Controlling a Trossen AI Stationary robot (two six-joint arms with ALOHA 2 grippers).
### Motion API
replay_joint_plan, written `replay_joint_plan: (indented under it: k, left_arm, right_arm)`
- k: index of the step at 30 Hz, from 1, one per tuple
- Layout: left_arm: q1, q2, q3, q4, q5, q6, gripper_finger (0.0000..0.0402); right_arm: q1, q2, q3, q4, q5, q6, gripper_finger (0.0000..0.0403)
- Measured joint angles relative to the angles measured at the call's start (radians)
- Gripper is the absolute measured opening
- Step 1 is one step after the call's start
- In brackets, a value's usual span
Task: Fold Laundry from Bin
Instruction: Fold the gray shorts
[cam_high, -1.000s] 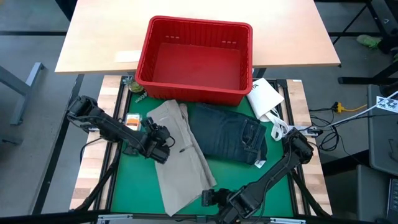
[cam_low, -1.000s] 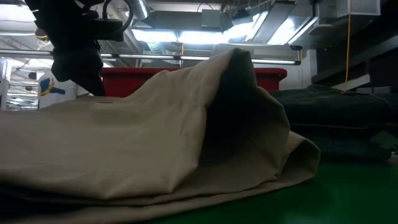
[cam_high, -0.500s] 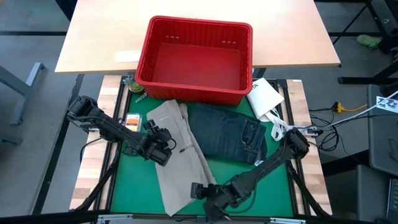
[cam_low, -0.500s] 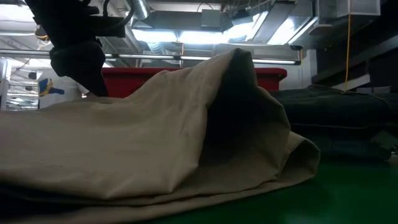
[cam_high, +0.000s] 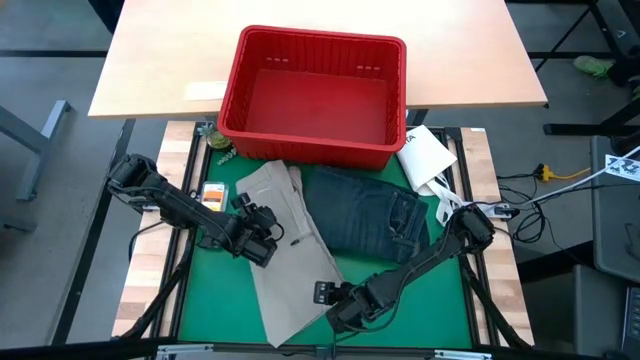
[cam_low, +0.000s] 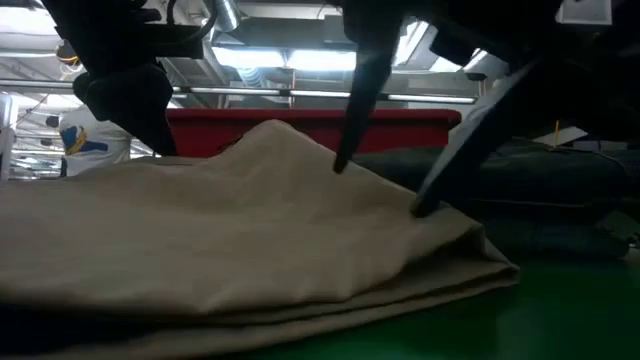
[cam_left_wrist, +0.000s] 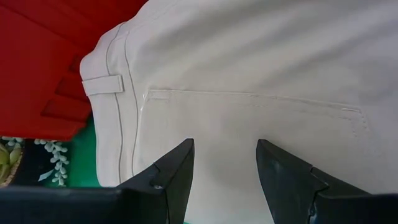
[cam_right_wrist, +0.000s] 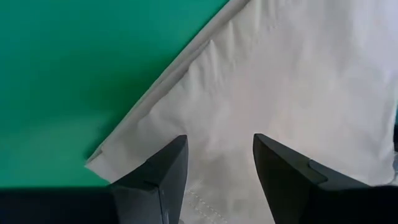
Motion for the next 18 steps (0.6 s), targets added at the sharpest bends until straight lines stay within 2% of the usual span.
replay_joint_plan:
  k: [10, 18]
  left_arm:
    - [0.000, 0.000, 0.000, 0.001, 0.000, 0.000, 0.0169]
    - [0.000, 0.000, 0.000, 0.001, 0.000, 0.001, 0.0169]
  right_arm:
    - [0.000, 0.000, -0.027, -0.003, 0.002, 0.000, 0.0184]
    - [0.002, 0.000, 0.003, -0.007, 0.073, 0.001, 0.0184]
